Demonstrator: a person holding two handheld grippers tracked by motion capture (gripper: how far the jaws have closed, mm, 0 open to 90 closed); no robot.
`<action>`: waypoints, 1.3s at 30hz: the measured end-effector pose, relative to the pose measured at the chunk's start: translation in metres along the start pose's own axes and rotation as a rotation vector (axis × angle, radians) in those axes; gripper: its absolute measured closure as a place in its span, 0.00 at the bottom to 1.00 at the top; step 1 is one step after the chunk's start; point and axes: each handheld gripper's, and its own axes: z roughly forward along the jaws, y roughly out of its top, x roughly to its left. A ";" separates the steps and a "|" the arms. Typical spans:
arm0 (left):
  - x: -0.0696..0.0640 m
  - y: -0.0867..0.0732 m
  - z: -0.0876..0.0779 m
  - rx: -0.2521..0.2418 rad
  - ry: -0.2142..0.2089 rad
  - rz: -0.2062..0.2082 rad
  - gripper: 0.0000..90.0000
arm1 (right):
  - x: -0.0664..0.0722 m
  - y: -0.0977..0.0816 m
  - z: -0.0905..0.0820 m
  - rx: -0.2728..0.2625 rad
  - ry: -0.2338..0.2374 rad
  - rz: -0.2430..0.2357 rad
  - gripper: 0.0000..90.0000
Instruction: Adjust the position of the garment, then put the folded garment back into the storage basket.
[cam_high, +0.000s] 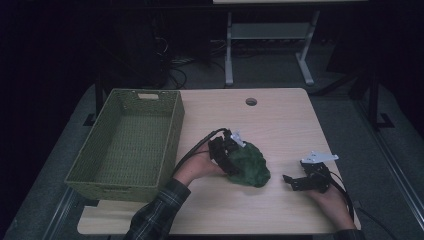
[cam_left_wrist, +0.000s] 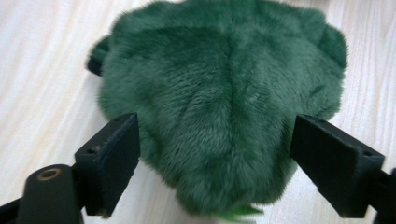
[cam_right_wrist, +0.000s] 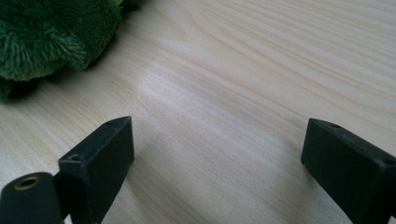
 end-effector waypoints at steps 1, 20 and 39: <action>0.000 0.000 0.005 0.017 -0.009 0.005 0.16 | 0.000 0.000 0.000 0.001 0.000 0.002 0.10; 0.002 -0.005 0.047 0.102 -0.036 0.016 0.13 | 0.000 0.000 0.000 0.003 -0.001 0.005 0.10; -0.002 0.000 0.039 0.147 -0.055 0.011 0.67 | 0.000 0.000 0.000 0.000 -0.006 0.007 0.11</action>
